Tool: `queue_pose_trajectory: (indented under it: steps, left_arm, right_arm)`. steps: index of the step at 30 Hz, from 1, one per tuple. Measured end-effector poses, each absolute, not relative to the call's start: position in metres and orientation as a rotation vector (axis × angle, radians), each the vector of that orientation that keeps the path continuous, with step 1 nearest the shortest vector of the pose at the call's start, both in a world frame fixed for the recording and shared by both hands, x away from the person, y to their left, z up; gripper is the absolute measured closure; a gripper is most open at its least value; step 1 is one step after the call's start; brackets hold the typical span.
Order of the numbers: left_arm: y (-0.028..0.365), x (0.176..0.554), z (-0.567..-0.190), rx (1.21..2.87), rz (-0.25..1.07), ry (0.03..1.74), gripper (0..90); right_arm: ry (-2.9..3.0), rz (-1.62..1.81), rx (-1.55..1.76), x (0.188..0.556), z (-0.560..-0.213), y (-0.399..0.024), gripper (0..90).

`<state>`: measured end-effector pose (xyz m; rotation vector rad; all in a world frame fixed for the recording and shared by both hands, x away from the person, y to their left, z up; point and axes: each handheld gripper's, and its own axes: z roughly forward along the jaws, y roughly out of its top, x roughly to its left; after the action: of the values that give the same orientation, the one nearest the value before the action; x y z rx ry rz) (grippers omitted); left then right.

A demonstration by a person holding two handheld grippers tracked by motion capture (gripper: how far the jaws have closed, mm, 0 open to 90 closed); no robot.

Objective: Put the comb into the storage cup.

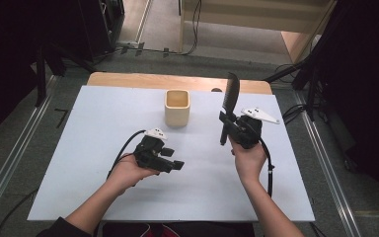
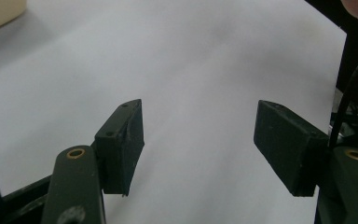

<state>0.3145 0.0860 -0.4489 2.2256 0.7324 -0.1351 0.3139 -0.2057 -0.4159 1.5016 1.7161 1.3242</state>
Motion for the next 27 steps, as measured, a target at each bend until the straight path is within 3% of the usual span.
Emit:
queue_pose_trajectory:
  steps: [27]
  left_arm:
    - [0.139, 0.297, -0.451, 2.202, -0.066, 0.823, 34.4]
  right_arm:
    - [1.699, 1.409, 1.408, 0.326, -0.403, -0.19, 69.6]
